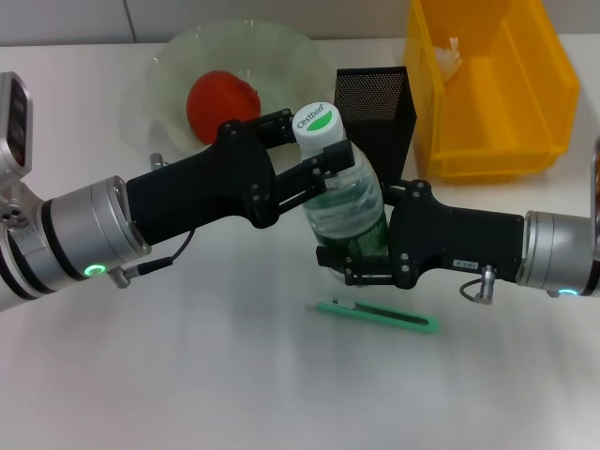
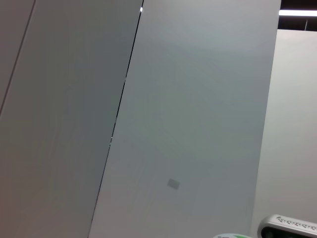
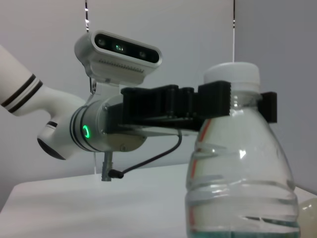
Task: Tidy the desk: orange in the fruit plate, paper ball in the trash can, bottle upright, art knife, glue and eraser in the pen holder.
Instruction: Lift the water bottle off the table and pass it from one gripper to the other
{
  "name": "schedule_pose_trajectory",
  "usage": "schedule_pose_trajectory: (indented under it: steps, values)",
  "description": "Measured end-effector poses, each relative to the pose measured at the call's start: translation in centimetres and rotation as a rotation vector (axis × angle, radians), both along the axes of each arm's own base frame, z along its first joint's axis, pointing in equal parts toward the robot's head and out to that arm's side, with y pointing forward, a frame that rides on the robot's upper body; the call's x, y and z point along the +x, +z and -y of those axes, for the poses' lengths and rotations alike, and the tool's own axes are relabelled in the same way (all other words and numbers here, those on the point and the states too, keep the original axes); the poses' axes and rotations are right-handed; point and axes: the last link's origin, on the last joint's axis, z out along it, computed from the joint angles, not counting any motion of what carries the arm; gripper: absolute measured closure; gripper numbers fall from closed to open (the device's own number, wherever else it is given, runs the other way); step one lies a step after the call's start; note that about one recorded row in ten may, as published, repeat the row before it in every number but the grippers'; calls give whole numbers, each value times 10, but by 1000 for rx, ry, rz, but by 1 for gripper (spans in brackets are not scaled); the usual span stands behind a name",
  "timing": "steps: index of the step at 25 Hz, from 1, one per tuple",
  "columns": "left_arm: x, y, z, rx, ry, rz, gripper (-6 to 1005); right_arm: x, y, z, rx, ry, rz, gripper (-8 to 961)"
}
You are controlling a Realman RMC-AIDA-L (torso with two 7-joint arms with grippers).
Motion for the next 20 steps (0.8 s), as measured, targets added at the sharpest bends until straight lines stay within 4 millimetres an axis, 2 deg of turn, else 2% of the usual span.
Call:
schedule_pose_trajectory:
  steps: [20]
  values:
    - [2,1,-2,4,-9,5,555,-3,2,-7,-9,-14,10,126]
